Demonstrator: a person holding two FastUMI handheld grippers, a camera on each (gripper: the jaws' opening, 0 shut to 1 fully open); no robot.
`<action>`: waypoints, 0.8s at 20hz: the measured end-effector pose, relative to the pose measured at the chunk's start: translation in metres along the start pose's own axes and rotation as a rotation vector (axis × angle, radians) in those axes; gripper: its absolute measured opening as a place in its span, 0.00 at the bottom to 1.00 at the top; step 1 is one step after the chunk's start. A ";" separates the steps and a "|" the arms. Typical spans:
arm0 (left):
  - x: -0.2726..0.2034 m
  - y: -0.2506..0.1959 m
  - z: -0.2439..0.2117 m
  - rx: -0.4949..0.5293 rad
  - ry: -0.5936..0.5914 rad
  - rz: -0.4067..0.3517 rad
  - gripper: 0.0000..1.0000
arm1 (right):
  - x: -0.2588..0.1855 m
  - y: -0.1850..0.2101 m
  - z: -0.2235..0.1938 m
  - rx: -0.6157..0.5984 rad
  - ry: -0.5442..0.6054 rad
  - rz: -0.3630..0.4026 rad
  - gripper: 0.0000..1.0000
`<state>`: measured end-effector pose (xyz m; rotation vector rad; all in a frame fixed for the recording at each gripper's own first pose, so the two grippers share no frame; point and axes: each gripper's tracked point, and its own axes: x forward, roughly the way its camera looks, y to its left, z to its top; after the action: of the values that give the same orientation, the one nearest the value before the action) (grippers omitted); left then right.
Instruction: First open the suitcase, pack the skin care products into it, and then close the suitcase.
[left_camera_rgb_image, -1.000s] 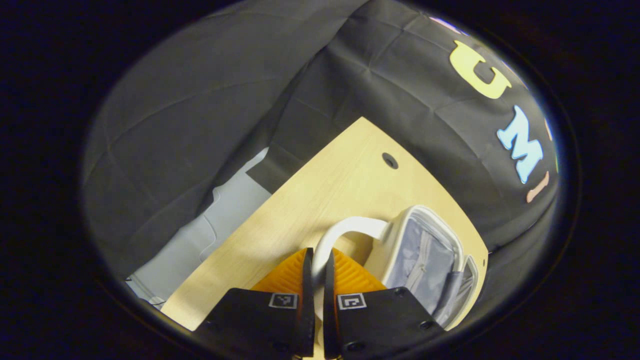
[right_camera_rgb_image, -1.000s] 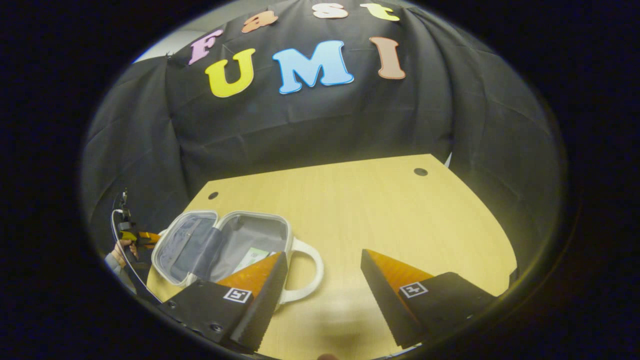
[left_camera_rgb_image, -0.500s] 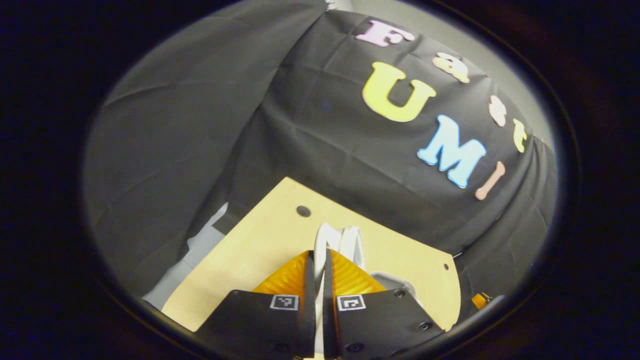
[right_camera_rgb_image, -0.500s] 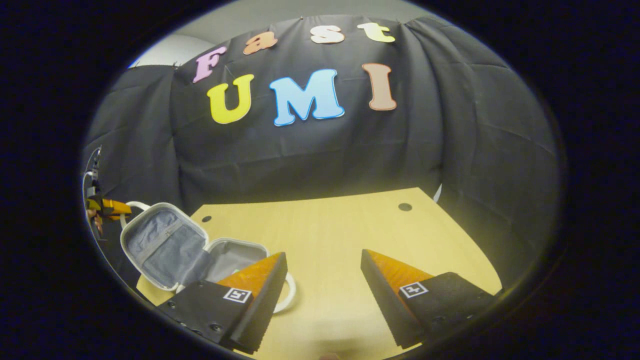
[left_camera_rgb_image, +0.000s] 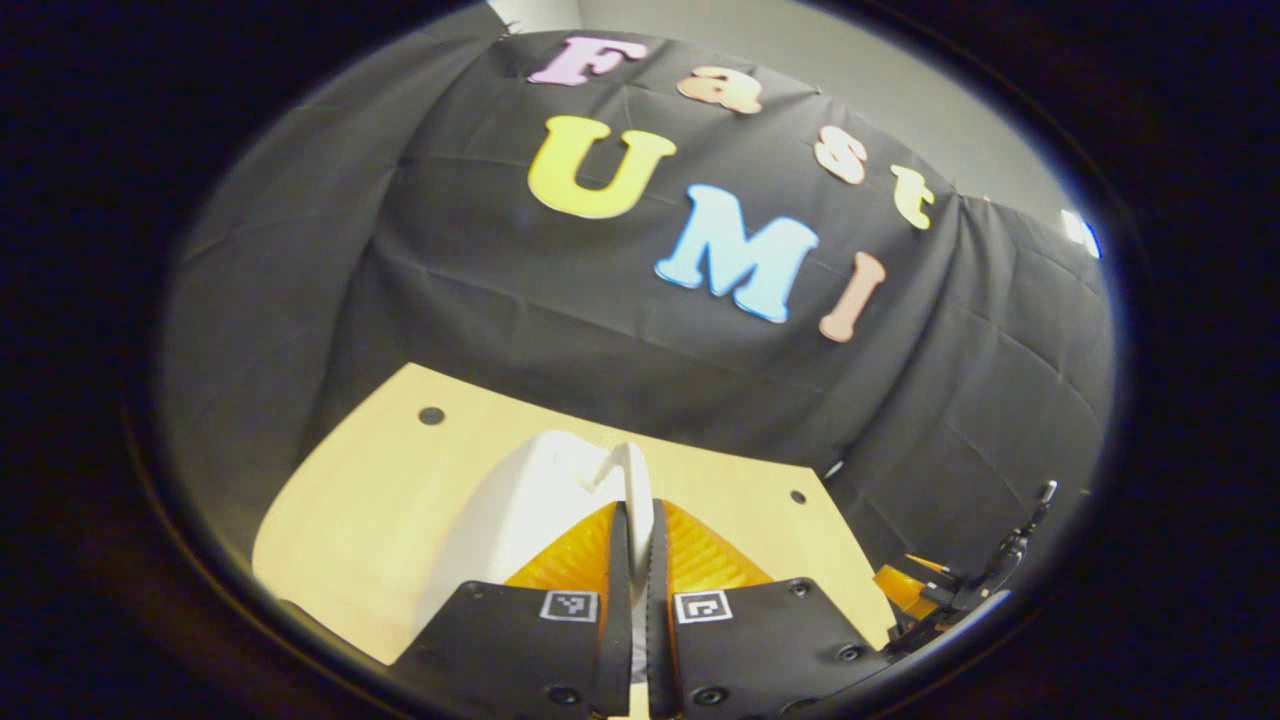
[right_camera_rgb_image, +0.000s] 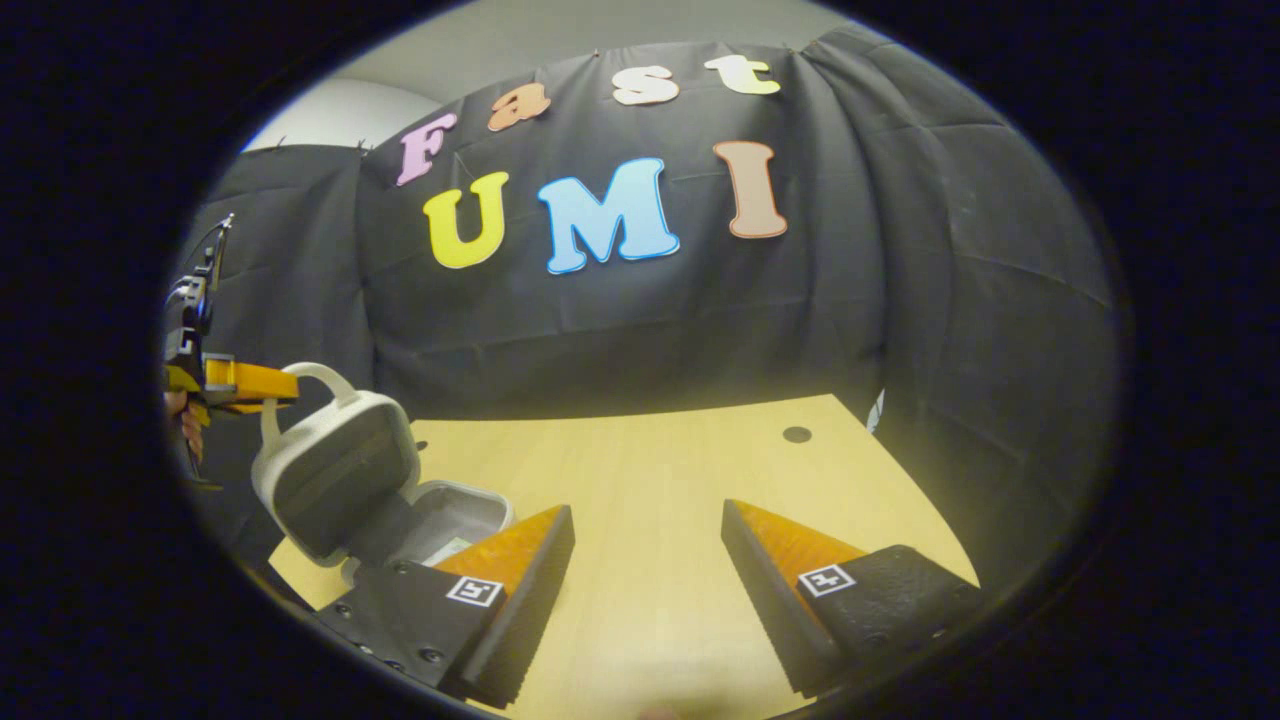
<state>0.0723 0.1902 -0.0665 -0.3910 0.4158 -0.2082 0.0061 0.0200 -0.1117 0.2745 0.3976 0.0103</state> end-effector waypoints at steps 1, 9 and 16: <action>0.012 -0.019 -0.018 0.008 0.018 -0.011 0.14 | -0.003 -0.006 -0.003 -0.007 0.000 0.006 0.91; 0.105 -0.084 -0.177 0.153 0.173 0.054 0.14 | -0.028 -0.051 -0.021 -0.046 0.027 0.042 0.91; 0.144 -0.084 -0.234 0.188 0.269 0.069 0.19 | -0.036 -0.069 -0.020 -0.018 0.023 -0.009 0.91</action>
<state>0.0906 -0.0013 -0.2800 -0.1633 0.6677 -0.2319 -0.0376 -0.0434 -0.1341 0.2554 0.4217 0.0083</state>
